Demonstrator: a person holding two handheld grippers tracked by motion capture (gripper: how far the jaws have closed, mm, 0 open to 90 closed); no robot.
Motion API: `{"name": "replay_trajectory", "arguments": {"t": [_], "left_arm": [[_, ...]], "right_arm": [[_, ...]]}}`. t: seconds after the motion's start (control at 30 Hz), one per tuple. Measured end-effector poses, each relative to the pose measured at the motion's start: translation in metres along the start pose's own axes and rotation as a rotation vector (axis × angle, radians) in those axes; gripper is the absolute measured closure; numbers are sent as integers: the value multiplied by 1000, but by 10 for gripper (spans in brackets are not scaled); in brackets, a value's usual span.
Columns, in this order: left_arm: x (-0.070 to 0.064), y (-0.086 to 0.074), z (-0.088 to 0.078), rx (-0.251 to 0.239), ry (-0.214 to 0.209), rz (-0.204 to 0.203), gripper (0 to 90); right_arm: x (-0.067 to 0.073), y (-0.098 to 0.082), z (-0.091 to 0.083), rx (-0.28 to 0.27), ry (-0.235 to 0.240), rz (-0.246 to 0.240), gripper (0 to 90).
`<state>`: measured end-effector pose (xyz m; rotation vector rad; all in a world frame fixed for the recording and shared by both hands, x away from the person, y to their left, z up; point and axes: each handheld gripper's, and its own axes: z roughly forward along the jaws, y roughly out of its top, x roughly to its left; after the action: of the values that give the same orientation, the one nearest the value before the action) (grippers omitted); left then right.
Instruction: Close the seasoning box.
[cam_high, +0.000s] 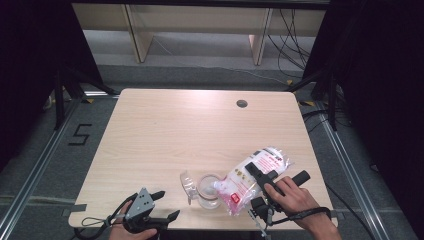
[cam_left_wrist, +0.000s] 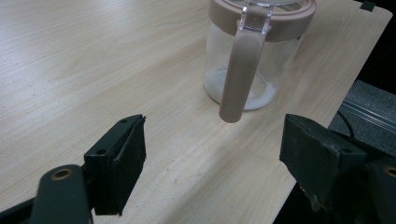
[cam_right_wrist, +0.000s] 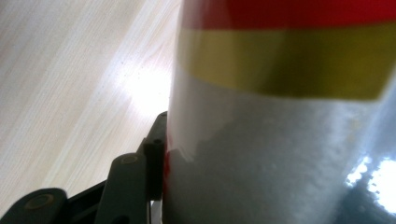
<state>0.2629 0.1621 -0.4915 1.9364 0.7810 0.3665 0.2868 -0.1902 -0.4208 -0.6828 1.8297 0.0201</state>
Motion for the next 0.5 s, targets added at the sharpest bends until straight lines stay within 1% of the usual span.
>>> {"name": "replay_trajectory", "arguments": {"t": [0.1, 0.17, 0.23, 0.27, 0.3, 0.33, 0.43, 0.5], "left_arm": [[0, 0, -1, 8, 4, 11, 220], [0, 0, 0, 0, 0, 1, 220], [0, 0, 0, 1, 0, 1, 220], [0, 0, 0, 6, 0, 6, 220], [0, 0, -1, 4, 0, 6, 220], [0, 0, -1, 4, 1, 7, 220], [0, 0, 0, 0, 1, 1, 220], [0, 0, 0, 4, 1, 6, 221]], "right_arm": [[0, 0, 0, 0, -1, 1, 521], [2, 0, 0, 2, -6, 8, 521], [2, 1, 0, -6, -8, 17, 521], [1, 1, 0, -6, -6, -4, 522], [1, 2, 0, -2, -1, 7, 522], [1, 2, 0, 4, 6, 0, 522], [1, 3, 1, -7, 2, 0, 523], [1, 3, 1, -11, -1, -7, 523]]}}
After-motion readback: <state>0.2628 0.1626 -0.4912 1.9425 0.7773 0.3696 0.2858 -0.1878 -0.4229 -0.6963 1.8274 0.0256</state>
